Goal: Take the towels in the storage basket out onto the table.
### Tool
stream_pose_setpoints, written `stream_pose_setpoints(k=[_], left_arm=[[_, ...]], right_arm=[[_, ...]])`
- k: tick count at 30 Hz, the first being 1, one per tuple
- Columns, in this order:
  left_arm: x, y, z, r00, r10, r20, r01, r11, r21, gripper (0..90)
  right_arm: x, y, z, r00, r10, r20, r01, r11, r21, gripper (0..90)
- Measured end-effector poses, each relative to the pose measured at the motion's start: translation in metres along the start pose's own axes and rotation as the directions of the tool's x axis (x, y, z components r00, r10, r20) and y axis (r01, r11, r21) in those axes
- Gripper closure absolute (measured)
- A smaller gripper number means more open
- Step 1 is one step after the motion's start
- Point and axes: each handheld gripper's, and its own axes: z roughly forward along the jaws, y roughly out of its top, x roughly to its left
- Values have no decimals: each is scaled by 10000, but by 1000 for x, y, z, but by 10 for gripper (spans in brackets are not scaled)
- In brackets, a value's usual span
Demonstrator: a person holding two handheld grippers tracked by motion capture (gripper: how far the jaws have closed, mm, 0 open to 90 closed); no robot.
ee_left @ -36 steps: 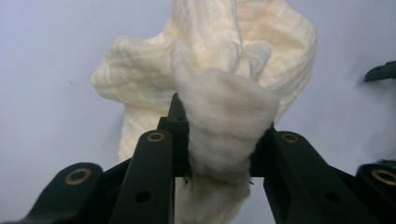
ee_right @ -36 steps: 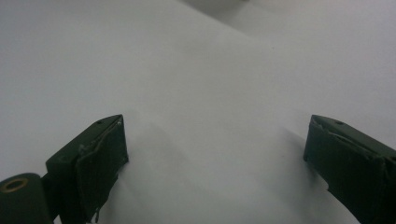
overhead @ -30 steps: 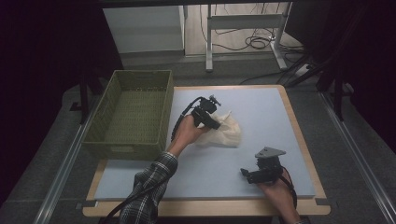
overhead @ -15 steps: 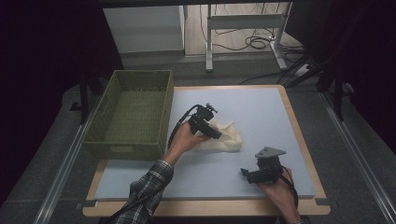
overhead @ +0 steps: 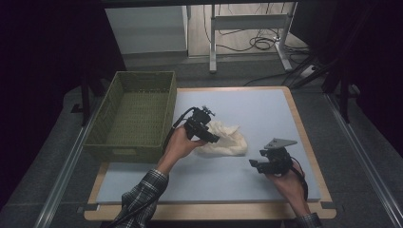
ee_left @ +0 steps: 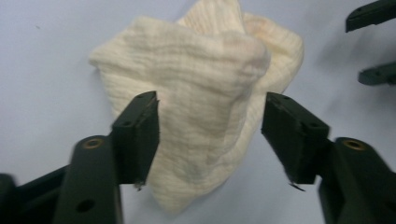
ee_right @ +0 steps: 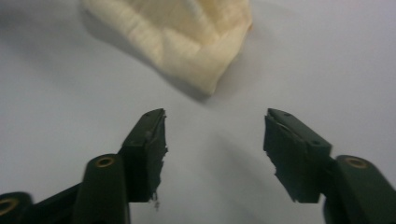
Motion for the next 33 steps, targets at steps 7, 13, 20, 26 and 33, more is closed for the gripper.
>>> stream_pose_setpoints(k=[7,13,20,26,33], left_arm=[[11,20,-1,9994,-345,79,346,9991,-241,478],[14,37,24,9972,-723,166,725,9973,-113,387],[11,21,49,9993,-383,-10,383,9963,763,521],[2,0,48,9997,-39,259,15,9958,919,787],[-17,-25,30,9999,61,140,-64,9998,208,811]], right_arm=[[-19,42,17,9977,118,-667,-104,9997,213,528],[-30,68,47,9985,113,-545,-89,9990,447,533],[-28,70,78,9953,-50,-967,146,9950,984,724],[-18,63,71,9913,-576,-1181,649,9962,588,869],[-7,47,38,9841,-1083,-1405,1112,9937,130,867]])
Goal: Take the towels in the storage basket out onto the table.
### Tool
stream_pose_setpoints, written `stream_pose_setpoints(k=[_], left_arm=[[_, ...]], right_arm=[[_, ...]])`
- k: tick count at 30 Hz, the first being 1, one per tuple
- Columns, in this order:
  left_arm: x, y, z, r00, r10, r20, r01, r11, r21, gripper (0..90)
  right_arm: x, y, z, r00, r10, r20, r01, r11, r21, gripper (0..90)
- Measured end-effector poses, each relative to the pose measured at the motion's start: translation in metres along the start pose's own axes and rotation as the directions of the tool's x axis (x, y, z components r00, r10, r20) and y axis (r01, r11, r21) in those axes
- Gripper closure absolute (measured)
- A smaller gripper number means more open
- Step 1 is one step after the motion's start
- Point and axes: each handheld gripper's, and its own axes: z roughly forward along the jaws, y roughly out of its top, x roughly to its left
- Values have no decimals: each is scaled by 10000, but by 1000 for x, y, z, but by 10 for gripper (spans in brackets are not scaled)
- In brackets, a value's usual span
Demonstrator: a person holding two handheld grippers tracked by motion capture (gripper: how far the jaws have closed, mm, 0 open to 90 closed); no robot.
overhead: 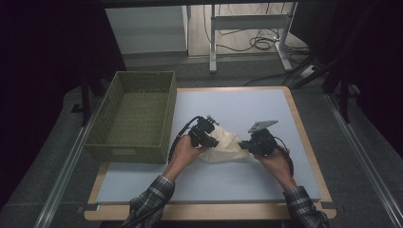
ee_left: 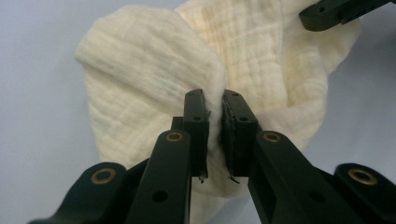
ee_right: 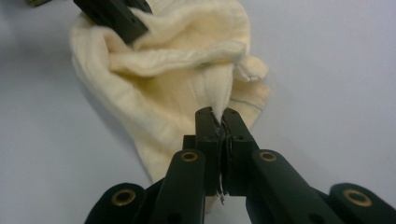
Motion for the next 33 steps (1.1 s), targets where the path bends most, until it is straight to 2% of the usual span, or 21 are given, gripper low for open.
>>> stream_pose_setpoints(k=[5,11,14,18,20,22,25,30,33], left_arm=[[-12,-27,-10,10000,-51,-9,51,9996,-286,784],[-20,-62,-13,9991,-342,235,348,9991,-262,749],[-24,-72,-17,9994,-333,94,335,9992,-225,700],[-23,-73,-24,9983,-356,-470,338,9987,-371,574],[-20,-69,-27,9966,-533,-621,496,9970,-592,499],[-19,-66,-31,9951,-691,-702,631,9945,-838,462],[-17,-63,-29,9922,-784,-966,708,9943,-795,382],[-9,-68,-12,9915,-986,-852,970,9950,-224,371],[-8,-73,-6,9910,-1079,-788,1074,9942,-117,387]], right_arm=[[13,-21,-13,9995,-19,-310,17,10000,-55,866],[26,-45,-16,9981,123,-607,-117,9999,101,859],[28,-50,-16,9974,169,-703,-156,9997,187,816],[26,-44,-21,9982,203,-561,-197,9997,124,715],[23,-38,-22,9986,255,-459,-254,9997,36,671],[20,-31,-20,9990,242,-376,-243,9997,-10,641],[12,-19,-12,9993,291,-241,-292,9996,-46,609],[-4,-4,10,9983,580,80,-580,9983,32,560],[-10,1,29,9981,543,296,-551,9981,280,506]])
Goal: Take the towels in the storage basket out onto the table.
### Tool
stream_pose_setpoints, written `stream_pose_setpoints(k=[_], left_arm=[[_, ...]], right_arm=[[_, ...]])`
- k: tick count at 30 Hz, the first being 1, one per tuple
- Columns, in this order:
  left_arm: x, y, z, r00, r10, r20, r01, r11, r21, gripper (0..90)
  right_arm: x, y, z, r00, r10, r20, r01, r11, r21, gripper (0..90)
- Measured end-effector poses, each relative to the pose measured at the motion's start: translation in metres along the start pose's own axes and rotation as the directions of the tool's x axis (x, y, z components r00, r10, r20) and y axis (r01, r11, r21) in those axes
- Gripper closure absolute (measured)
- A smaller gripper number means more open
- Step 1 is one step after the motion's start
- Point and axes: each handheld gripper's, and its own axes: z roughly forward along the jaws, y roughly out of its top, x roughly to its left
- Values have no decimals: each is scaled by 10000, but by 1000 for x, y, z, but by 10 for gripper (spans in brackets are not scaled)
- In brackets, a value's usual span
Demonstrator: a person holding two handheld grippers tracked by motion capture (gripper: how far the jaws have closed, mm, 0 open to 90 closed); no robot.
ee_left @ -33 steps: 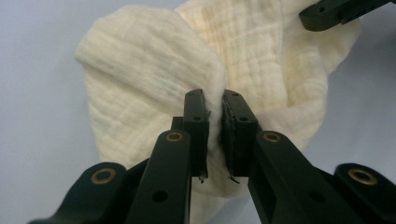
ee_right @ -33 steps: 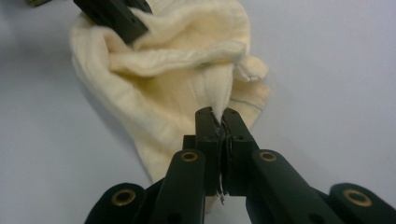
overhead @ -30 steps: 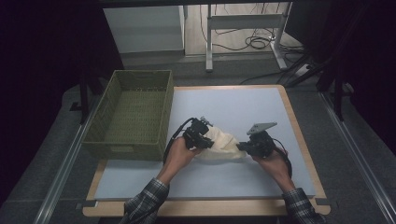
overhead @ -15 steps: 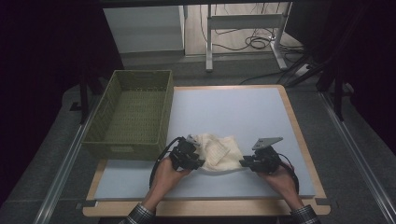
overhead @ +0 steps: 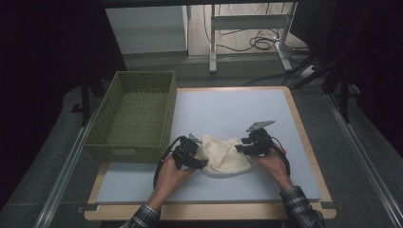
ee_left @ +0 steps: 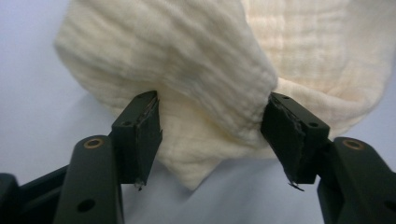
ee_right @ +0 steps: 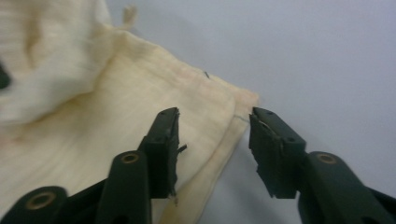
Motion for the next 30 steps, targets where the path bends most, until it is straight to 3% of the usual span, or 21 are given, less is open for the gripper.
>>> stream_pose_setpoints(k=[2,3,6,7,10,16,19,21,25,30], left_arm=[[0,-3,2,10000,26,51,-26,10000,-14,418],[0,-4,2,9999,88,66,-88,9999,-52,443],[1,-6,2,9996,196,226,-192,9996,-190,607],[1,-6,2,9994,239,266,-232,9994,-243,673],[3,-1,3,9986,392,351,-375,9982,-473,775],[5,32,7,9969,762,-190,-780,9882,-1315,768],[6,49,9,9932,1023,-551,-1101,9803,-1640,743],[6,56,13,9918,1098,-658,-1190,9800,-1592,702],[6,52,18,9925,986,-718,-1077,9848,-1359,633],[9,31,13,9942,670,-840,-762,9909,-1110,540]], right_arm=[[1,1,10,9997,-132,195,125,9992,388,507],[3,0,12,9992,-248,299,240,9993,270,548],[8,-1,12,9999,-101,-62,101,9999,137,813],[9,-2,12,9994,-179,-282,181,9998,88,849],[8,-2,9,9998,-199,-71,201,9997,156,866],[-19,4,-16,9969,193,758,-176,9996,-237,866],[-36,5,-32,9906,418,1304,-375,9987,-358,866],[-48,3,-40,9844,640,1639,-580,9975,-411,865],[-65,-10,-44,9786,1167,1692,-1115,9930,-400,859],[-68,-25,-42,9794,1363,1490,-1325,9906,-347,769]])
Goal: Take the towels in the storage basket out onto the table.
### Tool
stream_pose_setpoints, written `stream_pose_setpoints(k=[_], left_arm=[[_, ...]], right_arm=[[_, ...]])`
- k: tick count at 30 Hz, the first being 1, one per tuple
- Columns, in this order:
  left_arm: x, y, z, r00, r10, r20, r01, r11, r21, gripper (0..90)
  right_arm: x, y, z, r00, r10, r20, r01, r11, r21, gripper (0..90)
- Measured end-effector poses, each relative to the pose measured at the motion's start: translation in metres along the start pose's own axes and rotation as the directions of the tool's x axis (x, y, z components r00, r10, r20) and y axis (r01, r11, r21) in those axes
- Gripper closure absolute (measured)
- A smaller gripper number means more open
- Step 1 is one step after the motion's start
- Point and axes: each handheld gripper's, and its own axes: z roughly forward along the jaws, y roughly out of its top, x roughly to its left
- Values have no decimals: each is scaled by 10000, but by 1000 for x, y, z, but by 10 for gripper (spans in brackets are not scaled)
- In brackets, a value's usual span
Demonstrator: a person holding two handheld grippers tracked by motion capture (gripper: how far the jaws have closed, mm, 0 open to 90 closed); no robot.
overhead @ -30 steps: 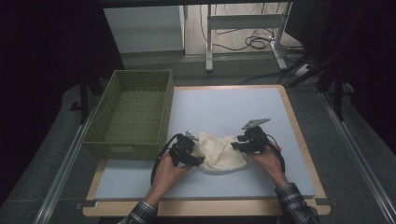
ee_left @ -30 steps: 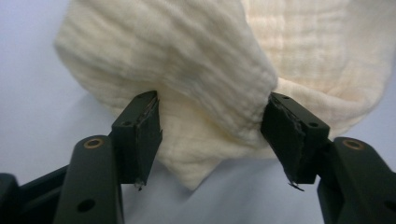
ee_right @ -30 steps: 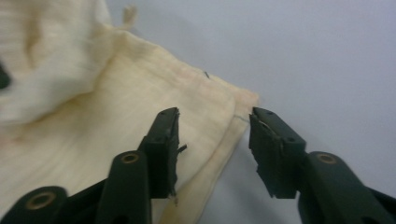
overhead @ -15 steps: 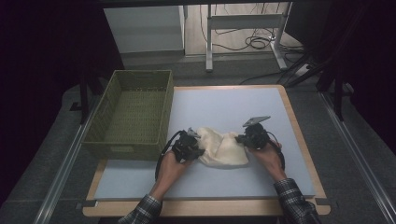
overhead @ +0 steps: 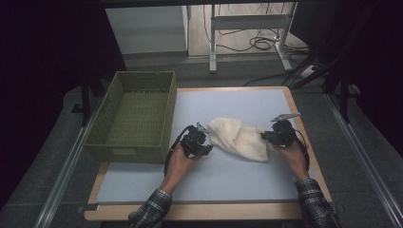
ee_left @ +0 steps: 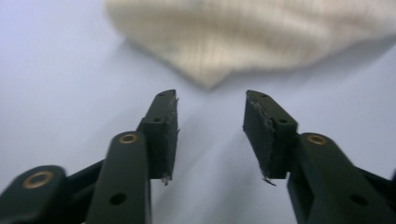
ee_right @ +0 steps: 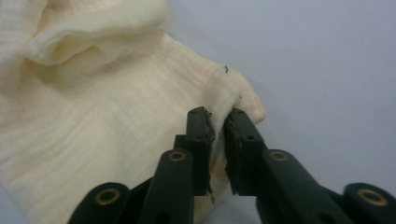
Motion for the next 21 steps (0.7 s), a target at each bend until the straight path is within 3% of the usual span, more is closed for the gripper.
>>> stream_pose_setpoints(k=[3,7,9,13,17,21], left_arm=[[0,-6,-9,9999,-16,-99,16,10000,-15,509],[1,3,-17,10000,-82,3,82,9998,-199,504],[0,15,-17,10000,48,15,-48,9997,-228,506],[-4,47,-9,9983,138,562,-117,9992,-369,510],[-14,81,6,9972,512,545,-497,9984,-275,505],[-22,106,26,9960,637,619,-626,9979,-194,487]], right_arm=[[-1,-2,-6,9999,-71,78,71,10000,-55,716],[-3,-1,-17,9998,-60,193,63,9998,-199,702],[-6,1,-21,9999,65,156,-60,9995,-314,702],[-9,5,-21,9998,180,2,-180,9995,-263,734],[-12,9,-12,9991,392,-145,-395,9990,-212,746],[-14,12,1,9987,485,-158,-486,9988,-38,714]])
